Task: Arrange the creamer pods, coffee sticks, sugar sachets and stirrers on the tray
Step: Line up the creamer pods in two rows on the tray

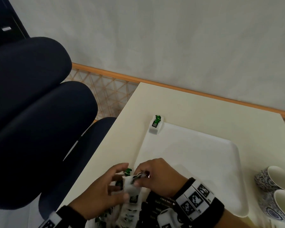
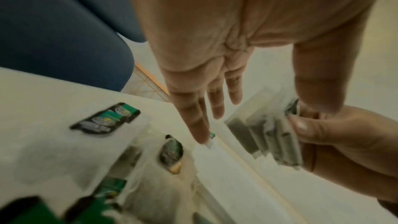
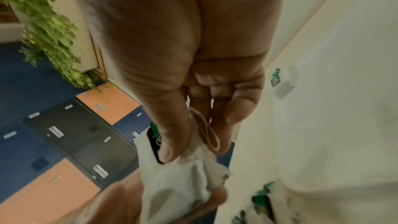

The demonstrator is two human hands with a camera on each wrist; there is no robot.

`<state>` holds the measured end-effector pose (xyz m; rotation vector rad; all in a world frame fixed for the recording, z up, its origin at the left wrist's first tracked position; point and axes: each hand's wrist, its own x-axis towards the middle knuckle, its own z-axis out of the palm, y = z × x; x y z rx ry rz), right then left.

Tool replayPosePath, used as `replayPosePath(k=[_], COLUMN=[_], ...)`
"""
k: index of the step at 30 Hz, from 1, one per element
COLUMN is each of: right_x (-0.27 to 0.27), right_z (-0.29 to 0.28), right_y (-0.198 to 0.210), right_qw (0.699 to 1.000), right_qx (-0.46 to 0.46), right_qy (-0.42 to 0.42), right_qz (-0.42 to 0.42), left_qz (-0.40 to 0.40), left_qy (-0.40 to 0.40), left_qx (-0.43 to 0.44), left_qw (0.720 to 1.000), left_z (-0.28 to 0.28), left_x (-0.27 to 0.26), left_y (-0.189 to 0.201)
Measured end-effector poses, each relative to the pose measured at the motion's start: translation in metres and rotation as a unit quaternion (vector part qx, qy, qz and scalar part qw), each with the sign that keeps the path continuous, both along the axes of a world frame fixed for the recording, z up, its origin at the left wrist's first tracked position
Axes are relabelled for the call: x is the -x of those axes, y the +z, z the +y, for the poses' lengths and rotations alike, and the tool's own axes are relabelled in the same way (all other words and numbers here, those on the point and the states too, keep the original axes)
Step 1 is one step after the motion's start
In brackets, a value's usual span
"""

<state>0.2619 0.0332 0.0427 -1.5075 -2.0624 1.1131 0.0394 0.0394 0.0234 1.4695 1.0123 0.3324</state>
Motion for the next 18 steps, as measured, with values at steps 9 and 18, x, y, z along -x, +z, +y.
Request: replayPosePath(k=[9,18], right_x=[0.008,0.009], right_z=[0.001,0.0], right_y=[0.017,0.018], right_qw=[0.994,0.985], right_qx=[0.02,-0.021], right_qy=[-0.034,-0.101], right_qz=[0.098,0.138], left_qz=[-0.169,-0.144], left_qy=[0.035,0.117], left_qx=[0.156,0.044], left_qw=[0.973,0.982], left_z=[0.011,0.012], left_x=[-0.007,-0.015], left_y=[0.015,0.018])
